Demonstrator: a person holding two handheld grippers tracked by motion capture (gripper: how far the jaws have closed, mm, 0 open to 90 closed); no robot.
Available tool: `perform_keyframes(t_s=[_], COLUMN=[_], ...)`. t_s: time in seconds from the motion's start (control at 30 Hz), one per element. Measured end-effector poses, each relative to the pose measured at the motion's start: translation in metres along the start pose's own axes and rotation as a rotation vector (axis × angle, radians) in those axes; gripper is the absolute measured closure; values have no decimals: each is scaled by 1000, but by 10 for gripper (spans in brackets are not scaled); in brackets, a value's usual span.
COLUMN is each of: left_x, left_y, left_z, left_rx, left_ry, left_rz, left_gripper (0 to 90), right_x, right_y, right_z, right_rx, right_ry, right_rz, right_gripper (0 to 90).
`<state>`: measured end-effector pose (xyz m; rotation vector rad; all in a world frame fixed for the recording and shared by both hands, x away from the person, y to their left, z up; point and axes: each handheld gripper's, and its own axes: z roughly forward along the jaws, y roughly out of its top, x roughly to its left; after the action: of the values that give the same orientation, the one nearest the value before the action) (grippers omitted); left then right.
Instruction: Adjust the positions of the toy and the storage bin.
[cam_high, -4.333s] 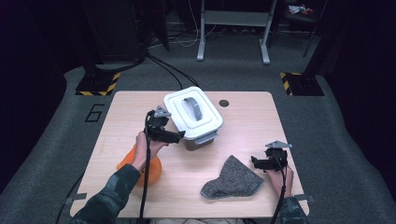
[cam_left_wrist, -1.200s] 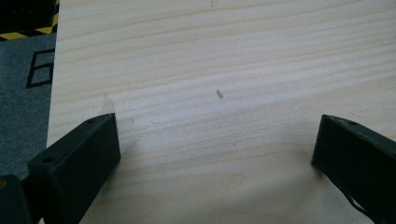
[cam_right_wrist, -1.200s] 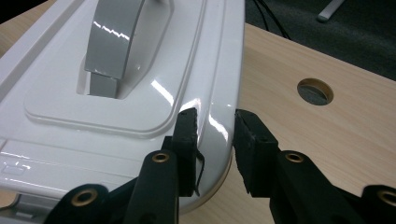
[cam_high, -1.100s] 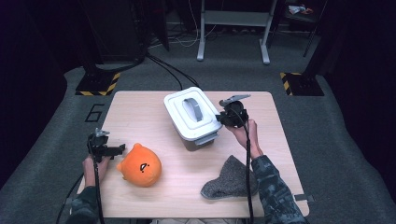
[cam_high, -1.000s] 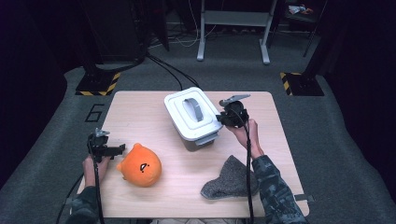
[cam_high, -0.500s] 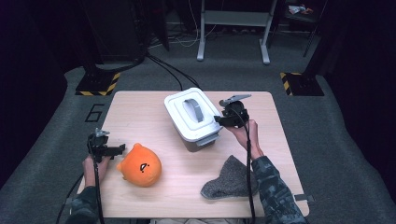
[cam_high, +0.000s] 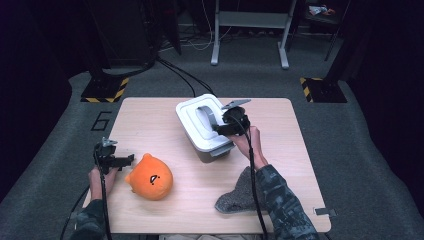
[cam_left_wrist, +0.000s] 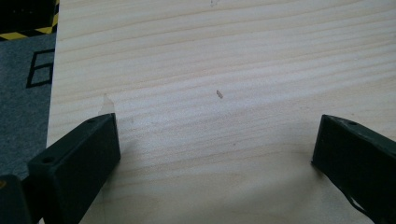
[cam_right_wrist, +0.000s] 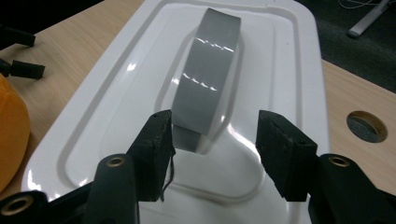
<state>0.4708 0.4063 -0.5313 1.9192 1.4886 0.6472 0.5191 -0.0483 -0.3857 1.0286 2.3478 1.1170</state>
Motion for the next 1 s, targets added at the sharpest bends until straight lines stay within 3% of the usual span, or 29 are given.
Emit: perform_keyframes(t_s=[0.13,0.27,0.5,0.57,0.67,0.73,0.77,1.0], left_x=[0,0,0,0,0,0,0,0], left_y=[0,0,0,0,0,0,0,0], left_z=[0,0,0,0,0,0,0,0], left_rx=[0,0,0,-1,0,-2,1,-2], left_ry=[0,0,0,0,0,1,0,1], left_rz=[-1,-1,-1,-1,-1,-4,0,-3], left_gripper=[2,2,2,2,2,2,2,2], right_x=[5,8,7,6,2,2,0,-1], right_y=[3,6,6,4,2,-1,-2,-9], right_z=[8,15,13,11,8,5,4,-5], right_rx=[10,22,35,43,33,43,39,41], right_ry=[1,10,-2,5,8,12,16,34], right_rz=[-3,-15,-23,-12,-39,-20,-43,-52], right_gripper=[480,607,621,623,625,627,628,630])
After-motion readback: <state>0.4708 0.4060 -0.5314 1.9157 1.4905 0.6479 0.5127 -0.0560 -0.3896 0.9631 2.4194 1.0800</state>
